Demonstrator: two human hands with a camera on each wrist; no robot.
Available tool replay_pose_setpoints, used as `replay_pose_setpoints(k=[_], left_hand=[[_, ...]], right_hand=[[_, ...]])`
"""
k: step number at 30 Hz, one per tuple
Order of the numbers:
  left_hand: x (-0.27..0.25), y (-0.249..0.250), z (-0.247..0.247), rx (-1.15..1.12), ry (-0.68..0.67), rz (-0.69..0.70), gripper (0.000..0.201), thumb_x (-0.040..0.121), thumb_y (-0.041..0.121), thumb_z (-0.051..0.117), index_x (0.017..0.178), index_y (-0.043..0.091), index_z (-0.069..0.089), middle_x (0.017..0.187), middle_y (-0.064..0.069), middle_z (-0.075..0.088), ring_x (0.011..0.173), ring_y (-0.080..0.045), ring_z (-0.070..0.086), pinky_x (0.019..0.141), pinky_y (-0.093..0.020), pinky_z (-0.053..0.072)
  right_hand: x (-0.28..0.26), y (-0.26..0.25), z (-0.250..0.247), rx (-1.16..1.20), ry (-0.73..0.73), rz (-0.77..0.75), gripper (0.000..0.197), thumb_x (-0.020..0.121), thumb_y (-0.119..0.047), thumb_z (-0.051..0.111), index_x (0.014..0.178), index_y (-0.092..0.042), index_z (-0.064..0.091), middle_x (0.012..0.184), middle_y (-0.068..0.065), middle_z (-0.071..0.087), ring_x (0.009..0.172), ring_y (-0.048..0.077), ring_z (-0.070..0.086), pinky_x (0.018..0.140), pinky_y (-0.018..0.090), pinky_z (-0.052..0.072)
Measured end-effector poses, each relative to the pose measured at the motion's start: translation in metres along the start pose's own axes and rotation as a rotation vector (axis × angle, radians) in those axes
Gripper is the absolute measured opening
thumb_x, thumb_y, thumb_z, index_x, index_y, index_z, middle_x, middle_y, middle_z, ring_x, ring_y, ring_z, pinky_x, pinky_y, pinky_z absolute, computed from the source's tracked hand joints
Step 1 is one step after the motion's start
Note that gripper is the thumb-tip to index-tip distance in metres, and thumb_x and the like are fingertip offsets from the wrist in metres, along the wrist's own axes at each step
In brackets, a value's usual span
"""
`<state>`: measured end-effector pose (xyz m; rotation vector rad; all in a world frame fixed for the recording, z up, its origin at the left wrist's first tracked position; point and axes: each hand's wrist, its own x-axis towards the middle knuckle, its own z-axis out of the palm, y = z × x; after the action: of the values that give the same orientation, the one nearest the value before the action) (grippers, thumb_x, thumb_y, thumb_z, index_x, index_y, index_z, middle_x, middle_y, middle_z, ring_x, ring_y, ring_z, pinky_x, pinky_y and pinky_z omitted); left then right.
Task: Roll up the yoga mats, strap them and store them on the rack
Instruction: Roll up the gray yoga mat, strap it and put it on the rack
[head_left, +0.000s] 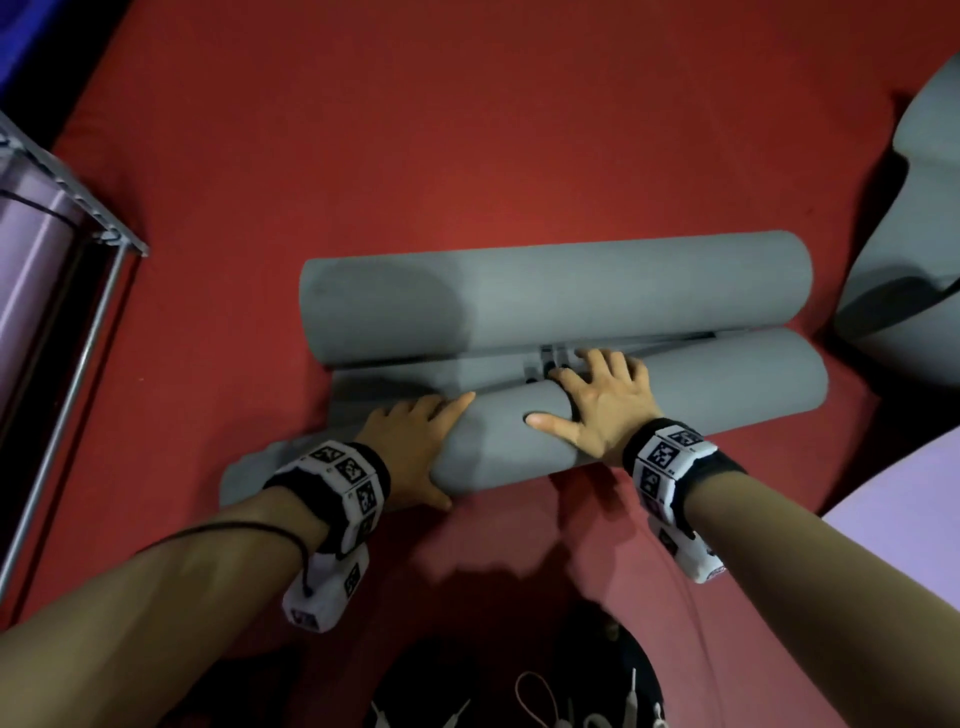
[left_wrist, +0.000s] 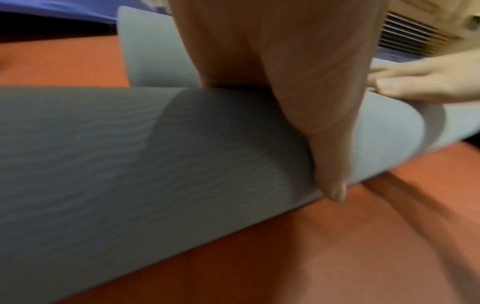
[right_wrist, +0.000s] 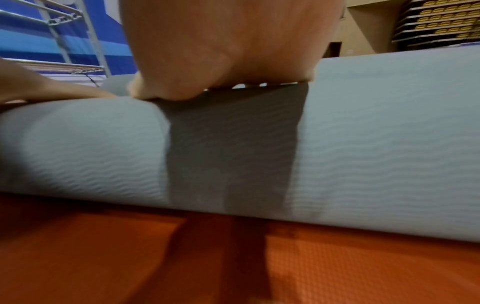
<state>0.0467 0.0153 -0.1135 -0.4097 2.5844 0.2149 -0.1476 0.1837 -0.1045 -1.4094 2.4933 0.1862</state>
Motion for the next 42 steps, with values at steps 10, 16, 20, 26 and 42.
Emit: replay_pose_setpoints(k=[10, 16, 20, 26, 42], left_hand=[[0.007, -0.011, -0.021, -0.024, -0.067, 0.022, 0.129, 0.055, 0.073, 0.072, 0.151, 0.033, -0.005, 0.143, -0.003, 0.042, 0.128, -0.026, 0.047, 0.101, -0.038, 0.042], [-0.015, 0.003, -0.017, -0.053, -0.123, 0.053, 0.122, 0.052, 0.069, 0.075, 0.148, 0.040, 0.005, 0.141, 0.002, 0.046, 0.124, -0.025, 0.052, 0.097, -0.036, 0.043], [-0.033, 0.008, -0.009, -0.105, -0.203, 0.078, 0.107, 0.048, 0.066, 0.077, 0.138, 0.044, 0.023, 0.131, 0.010, 0.056, 0.114, -0.020, 0.060, 0.092, -0.034, 0.049], [-0.038, 0.008, -0.008, -0.198, -0.285, 0.109, 0.113, 0.057, 0.056, 0.082, 0.145, 0.045, 0.012, 0.139, 0.008, 0.049, 0.123, -0.021, 0.053, 0.099, -0.032, 0.042], [-0.023, -0.005, -0.024, -0.069, -0.325, 0.124, 0.127, 0.061, 0.067, 0.076, 0.153, 0.027, -0.002, 0.160, 0.003, 0.000, 0.147, -0.022, 0.007, 0.119, -0.042, 0.016]], right_hand=[[-0.004, -0.009, 0.002, -0.128, -0.058, -0.125, 0.118, 0.057, -0.058, 0.077, 0.151, -0.018, 0.018, 0.149, 0.006, 0.033, 0.137, 0.029, 0.030, 0.115, 0.058, 0.013], [-0.031, -0.014, 0.005, -0.065, -0.081, -0.106, 0.106, 0.060, -0.047, 0.076, 0.147, -0.019, 0.023, 0.142, 0.001, 0.040, 0.133, 0.026, 0.034, 0.115, 0.055, 0.012], [-0.057, -0.019, 0.016, 0.016, -0.107, -0.149, 0.099, 0.055, -0.048, 0.075, 0.139, -0.017, 0.032, 0.131, 0.003, 0.048, 0.126, 0.028, 0.041, 0.114, 0.055, 0.015], [-0.077, -0.023, 0.033, -0.017, 0.122, -0.134, 0.111, 0.025, -0.057, 0.078, 0.124, -0.013, 0.058, 0.107, 0.016, 0.058, 0.101, 0.040, 0.057, 0.099, 0.059, 0.036], [-0.071, -0.030, 0.029, -0.008, 0.056, -0.003, 0.114, 0.059, -0.095, 0.033, 0.131, -0.009, 0.055, 0.126, 0.011, 0.056, 0.111, 0.039, 0.050, 0.101, 0.063, 0.030]])
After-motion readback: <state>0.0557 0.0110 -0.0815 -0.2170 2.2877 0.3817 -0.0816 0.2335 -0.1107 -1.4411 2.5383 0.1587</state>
